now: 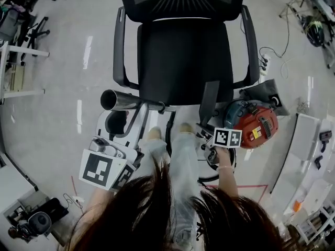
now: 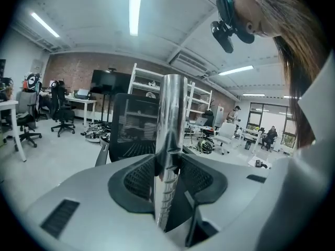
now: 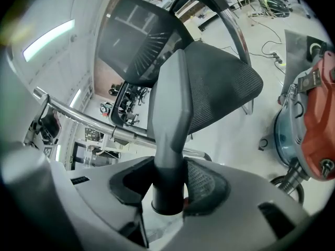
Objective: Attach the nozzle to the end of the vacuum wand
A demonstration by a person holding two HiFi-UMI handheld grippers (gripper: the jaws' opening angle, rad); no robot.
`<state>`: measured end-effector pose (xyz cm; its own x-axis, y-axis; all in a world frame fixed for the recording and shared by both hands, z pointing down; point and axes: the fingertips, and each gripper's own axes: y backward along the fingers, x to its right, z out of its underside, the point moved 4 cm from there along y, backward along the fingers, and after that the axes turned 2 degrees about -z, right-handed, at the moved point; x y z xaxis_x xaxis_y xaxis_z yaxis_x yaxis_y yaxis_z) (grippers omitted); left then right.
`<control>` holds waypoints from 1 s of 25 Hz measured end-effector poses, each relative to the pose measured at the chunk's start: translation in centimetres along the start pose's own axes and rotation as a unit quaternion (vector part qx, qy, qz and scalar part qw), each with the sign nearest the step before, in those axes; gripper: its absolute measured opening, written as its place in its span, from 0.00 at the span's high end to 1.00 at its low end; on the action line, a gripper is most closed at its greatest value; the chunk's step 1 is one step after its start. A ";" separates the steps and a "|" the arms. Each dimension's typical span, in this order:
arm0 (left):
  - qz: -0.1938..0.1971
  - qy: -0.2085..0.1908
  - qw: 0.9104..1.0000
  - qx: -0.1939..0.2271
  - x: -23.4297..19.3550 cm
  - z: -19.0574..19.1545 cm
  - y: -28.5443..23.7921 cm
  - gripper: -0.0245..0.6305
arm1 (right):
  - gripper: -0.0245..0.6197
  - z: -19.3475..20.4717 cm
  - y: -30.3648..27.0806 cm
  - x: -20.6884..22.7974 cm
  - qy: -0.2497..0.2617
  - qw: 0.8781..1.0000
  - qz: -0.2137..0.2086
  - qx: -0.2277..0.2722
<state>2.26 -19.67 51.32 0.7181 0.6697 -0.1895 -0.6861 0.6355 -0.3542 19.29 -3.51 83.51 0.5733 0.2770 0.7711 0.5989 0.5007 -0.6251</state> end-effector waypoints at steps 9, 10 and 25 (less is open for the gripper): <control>0.034 -0.026 0.999 -0.028 1.4 0.2 0.4 0.73 | 0.67 1.0 2.6 -4.0 -0.005 1.000 -0.012 0.020; 0.037 -0.028 0.999 -0.029 1.6 0.1 0.4 0.73 | 0.67 1.1 3.0 -4.4 -0.004 1.000 -0.012 0.021; 0.050 -0.036 0.996 -0.057 2.2 -0.7 1.5 0.73 | 0.67 -0.6 7.8 -11.1 0.051 0.998 -0.012 0.046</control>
<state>2.91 -17.49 49.67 0.6341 0.7558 -0.1633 -0.7328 0.5200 -0.4389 17.90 -3.18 70.04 0.6161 0.1807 0.7666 0.5625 0.5803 -0.5889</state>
